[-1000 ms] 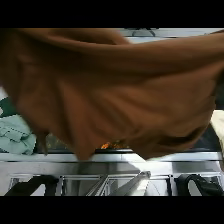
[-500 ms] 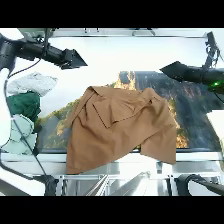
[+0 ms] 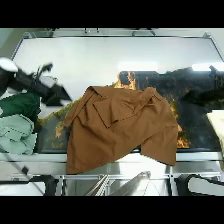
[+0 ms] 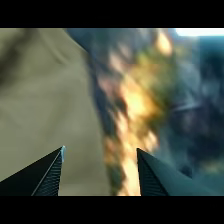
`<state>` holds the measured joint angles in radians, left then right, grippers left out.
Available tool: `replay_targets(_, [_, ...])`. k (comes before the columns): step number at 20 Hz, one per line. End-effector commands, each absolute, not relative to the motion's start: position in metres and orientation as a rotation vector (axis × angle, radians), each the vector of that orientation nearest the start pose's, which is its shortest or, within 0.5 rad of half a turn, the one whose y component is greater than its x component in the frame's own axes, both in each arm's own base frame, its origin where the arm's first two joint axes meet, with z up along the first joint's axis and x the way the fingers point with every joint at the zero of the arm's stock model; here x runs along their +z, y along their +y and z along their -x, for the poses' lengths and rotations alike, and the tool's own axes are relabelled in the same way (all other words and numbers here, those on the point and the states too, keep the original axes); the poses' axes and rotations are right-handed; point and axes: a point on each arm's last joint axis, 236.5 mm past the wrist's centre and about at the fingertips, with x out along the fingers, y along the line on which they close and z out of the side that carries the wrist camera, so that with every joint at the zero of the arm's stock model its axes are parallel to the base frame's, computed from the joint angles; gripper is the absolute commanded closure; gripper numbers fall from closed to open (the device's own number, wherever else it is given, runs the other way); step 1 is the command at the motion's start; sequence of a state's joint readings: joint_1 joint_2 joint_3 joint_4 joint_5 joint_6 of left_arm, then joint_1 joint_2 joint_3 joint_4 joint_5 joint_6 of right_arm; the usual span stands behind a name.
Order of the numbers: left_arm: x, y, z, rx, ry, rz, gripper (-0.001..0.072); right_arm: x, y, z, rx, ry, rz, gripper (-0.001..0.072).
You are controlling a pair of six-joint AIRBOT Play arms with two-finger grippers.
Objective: Fold the shirts.
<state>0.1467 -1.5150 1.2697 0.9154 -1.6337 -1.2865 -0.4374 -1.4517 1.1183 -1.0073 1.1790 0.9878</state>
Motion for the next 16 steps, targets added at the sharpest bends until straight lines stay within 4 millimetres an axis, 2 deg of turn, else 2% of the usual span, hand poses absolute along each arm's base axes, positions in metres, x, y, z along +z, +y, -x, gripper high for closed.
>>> replay_targets(1, [-0.039, -0.079, -0.221, -0.420, 1.852, 0.493, 0.0039, -0.083, -0.061, -0.354, 0.291, 1.422, -0.398, 0.0211])
replay_targets(3, [-0.055, -0.083, -0.186, -0.386, 1.909, 0.529, 0.0039, -0.102, -0.049, -0.342, 0.336, 1.502, -0.434, 0.0211])
replay_targets(6, [-0.073, -0.087, -0.163, -0.355, 1.953, 0.560, 0.0040, -0.116, -0.035, -0.332, 0.396, 1.568, -0.440, 0.0211])
replay_targets(8, [-0.084, -0.086, -0.166, -0.326, 1.928, 0.565, 0.0041, -0.118, -0.026, -0.331, 0.424, 1.583, -0.423, 0.0211])
replay_targets(10, [-0.091, -0.085, -0.174, -0.307, 1.936, 0.576, 0.0137, -0.119, -0.019, -0.333, 0.443, 1.584, -0.397, 0.0212])
replay_targets(14, [-0.106, -0.080, -0.190, -0.283, 2.012, 0.602, 0.0138, -0.119, -0.011, -0.334, 0.459, 1.588, -0.380, 0.0212])
replay_targets(16, [-0.119, -0.071, -0.189, -0.244, 2.065, 0.573, 0.0138, -0.118, -0.011, -0.331, 0.465, 1.595, -0.385, 0.0212])
